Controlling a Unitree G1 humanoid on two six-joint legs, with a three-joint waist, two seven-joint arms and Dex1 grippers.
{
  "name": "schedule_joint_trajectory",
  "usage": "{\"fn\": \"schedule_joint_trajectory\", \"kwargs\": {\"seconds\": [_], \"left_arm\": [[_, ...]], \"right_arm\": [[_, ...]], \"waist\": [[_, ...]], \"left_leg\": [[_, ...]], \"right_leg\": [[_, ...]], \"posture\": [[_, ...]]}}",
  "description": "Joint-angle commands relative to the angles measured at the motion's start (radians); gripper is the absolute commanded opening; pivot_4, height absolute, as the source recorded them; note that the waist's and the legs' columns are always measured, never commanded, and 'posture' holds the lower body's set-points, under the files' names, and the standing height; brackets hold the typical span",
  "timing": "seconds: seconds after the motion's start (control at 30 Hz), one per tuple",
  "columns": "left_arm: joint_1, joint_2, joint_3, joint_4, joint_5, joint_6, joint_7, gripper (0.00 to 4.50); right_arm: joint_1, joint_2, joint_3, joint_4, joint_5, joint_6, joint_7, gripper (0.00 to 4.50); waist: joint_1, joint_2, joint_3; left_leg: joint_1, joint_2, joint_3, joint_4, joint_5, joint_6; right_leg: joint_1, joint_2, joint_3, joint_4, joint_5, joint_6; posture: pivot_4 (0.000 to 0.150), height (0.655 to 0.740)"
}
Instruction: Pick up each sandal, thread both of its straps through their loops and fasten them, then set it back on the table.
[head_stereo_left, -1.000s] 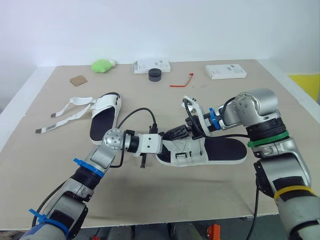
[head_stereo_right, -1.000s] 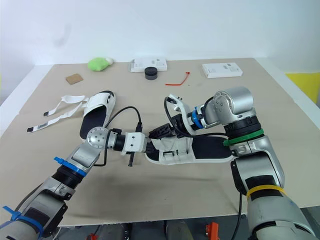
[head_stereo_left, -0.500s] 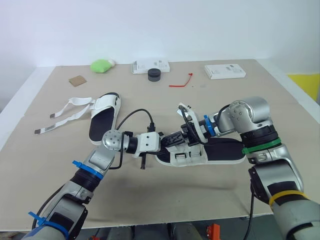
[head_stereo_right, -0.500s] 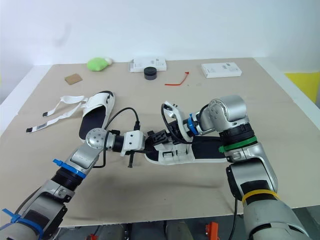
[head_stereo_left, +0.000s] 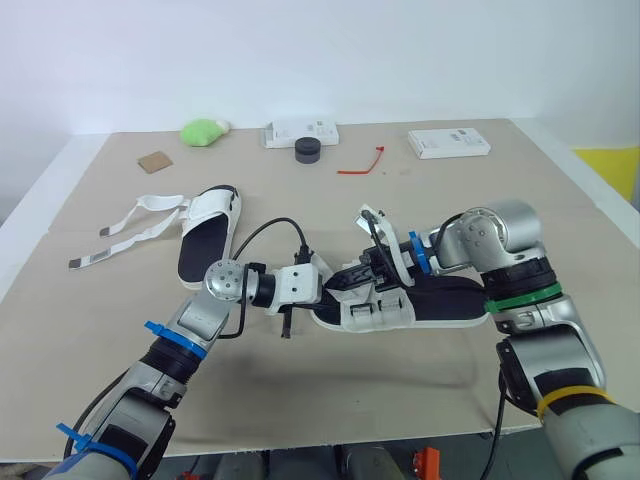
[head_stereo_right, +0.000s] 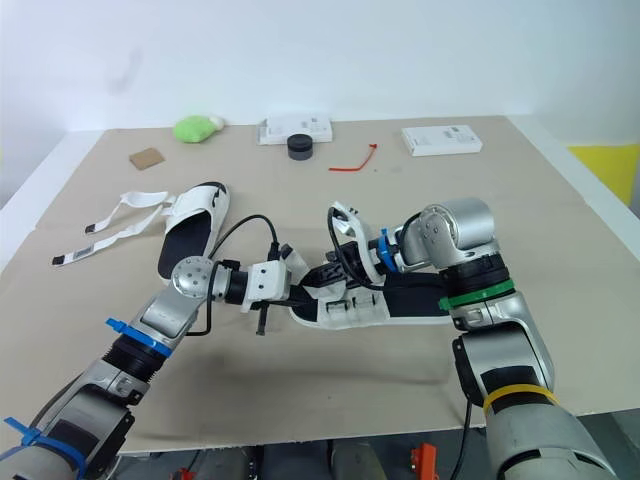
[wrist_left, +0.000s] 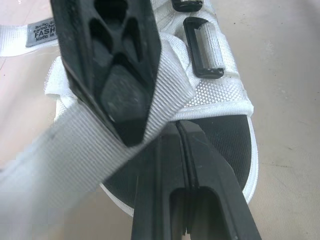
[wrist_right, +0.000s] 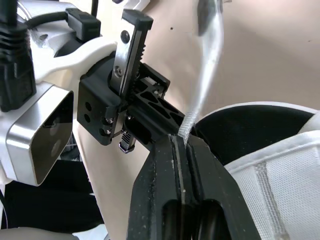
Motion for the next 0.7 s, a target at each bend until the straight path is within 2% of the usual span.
{"fn": "schedule_joint_trajectory", "kwargs": {"seconds": [0.03,0.3,0.47,0.6,0.7], "left_arm": [[0.026,0.007,-0.046,0.018,0.028,0.015,-0.023,0.00],[0.027,0.015,-0.048,0.007,0.028,0.021,-0.030,0.00],[0.019,0.017,-0.051,0.015,0.028,0.018,-0.039,0.00],[0.009,0.015,-0.052,0.028,0.028,0.015,-0.043,0.00],[0.005,0.013,-0.052,0.031,0.027,0.014,-0.045,0.00]], "right_arm": [[0.106,-0.058,-0.113,-0.193,0.017,-0.190,0.047,0.06],[0.307,-0.036,-0.283,-0.430,0.079,-0.308,-0.012,0.06],[0.477,-0.018,-0.349,-0.664,0.087,-0.502,-0.013,0.06],[0.610,-0.075,-0.299,-0.776,0.005,-0.711,0.085,0.06],[0.662,-0.126,-0.248,-0.794,-0.048,-0.816,0.147,0.06]], "waist": [[0.001,0.000,0.000],[-0.001,0.000,0.000],[-0.001,0.000,0.000],[-0.001,-0.001,0.000],[-0.001,-0.001,0.001]], "left_leg": [[-0.001,0.000,0.000,0.000,0.000,0.000],[-0.001,0.000,-0.001,-0.001,0.000,0.000],[-0.002,0.000,-0.002,-0.002,0.000,0.000],[-0.002,0.000,-0.002,-0.002,0.000,0.000],[-0.002,0.000,-0.002,-0.002,0.000,0.000]], "right_leg": [[0.000,0.000,0.000,-0.001,0.000,0.000],[0.000,0.000,-0.001,-0.002,0.000,0.001],[0.000,0.000,-0.001,-0.004,-0.001,0.001],[0.001,0.000,-0.002,-0.005,-0.001,0.001],[0.001,0.000,-0.002,-0.005,-0.001,0.001]], "posture": [[0.150,0.7400],[0.150,0.7400],[0.150,0.7400],[0.150,0.7400],[0.150,0.7400]]}}
